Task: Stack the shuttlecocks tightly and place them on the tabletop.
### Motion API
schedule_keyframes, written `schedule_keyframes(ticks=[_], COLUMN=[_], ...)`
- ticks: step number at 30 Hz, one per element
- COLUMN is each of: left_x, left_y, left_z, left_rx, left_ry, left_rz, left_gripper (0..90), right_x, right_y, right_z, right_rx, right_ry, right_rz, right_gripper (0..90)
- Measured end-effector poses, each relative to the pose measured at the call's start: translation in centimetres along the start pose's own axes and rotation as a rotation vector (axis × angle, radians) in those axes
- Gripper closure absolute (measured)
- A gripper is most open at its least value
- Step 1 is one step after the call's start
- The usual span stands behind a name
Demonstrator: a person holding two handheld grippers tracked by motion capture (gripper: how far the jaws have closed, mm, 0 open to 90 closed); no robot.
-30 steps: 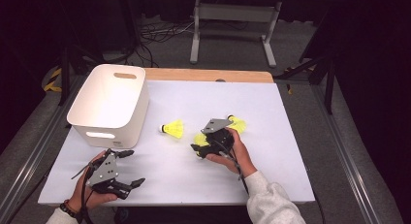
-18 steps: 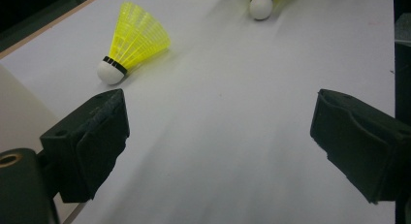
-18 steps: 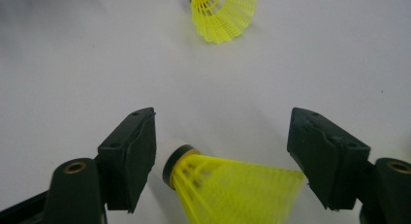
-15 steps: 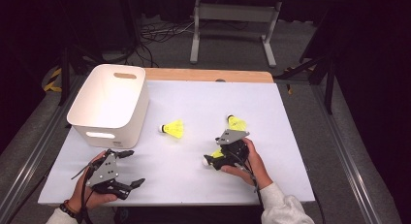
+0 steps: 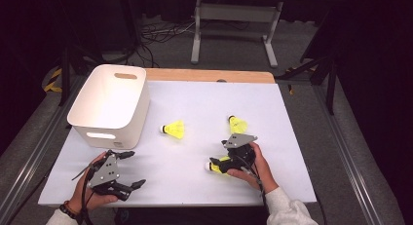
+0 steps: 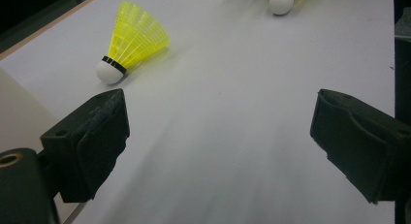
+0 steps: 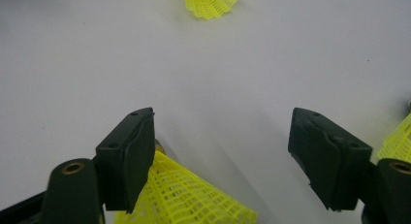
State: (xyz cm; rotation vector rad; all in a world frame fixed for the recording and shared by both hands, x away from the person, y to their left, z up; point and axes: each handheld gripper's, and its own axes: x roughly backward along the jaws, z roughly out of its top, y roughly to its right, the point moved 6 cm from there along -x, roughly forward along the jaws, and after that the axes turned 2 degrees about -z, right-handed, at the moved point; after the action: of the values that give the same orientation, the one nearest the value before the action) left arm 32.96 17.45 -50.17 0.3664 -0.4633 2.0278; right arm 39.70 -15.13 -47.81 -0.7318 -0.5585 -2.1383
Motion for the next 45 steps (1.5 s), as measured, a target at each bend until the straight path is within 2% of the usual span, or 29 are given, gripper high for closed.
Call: schedule_keyframes(ticks=[8,14,15,20,21,25,35,45], left_x=[0.0,0.1,0.2,0.3,0.3,0.2,0.4,0.4], left_y=[0.0,0.0,0.0,-0.1,-0.1,0.0,-0.1,-0.1], left_z=[0.0,0.0,0.0,0.1,0.1,0.1,0.1,0.0], left_rx=[-0.004,-0.001,-0.001,-0.007,-0.009,-0.007,-0.006,-0.006], left_ry=[-0.001,0.003,0.004,0.009,0.008,0.006,0.005,0.004], left_rz=[0.002,0.003,0.004,0.008,0.009,0.009,0.018,0.020], left_gripper=[7.8,7.7,7.7,7.7,7.8,7.7,7.6,7.5], right_x=[1.0,2.5,3.1,4.5,5.2,5.8,6.7,6.5], right_y=[-0.1,0.0,-0.1,-0.5,-0.6,-0.7,-1.0,-1.5], right_z=[0.8,1.0,1.0,0.6,0.3,-0.2,-1.9,-3.6], right_rx=[0.013,0.018,0.037,0.052,0.066,0.078,0.088,0.072], right_ry=[0.040,0.077,0.091,0.126,0.139,0.155,0.150,0.139], right_rz=[-0.003,-0.048,-0.053,-0.066,-0.082,-0.096,-0.095,-0.078], right_gripper=[25.5,24.9,24.4,24.3,24.0,23.7,21.5,11.7])
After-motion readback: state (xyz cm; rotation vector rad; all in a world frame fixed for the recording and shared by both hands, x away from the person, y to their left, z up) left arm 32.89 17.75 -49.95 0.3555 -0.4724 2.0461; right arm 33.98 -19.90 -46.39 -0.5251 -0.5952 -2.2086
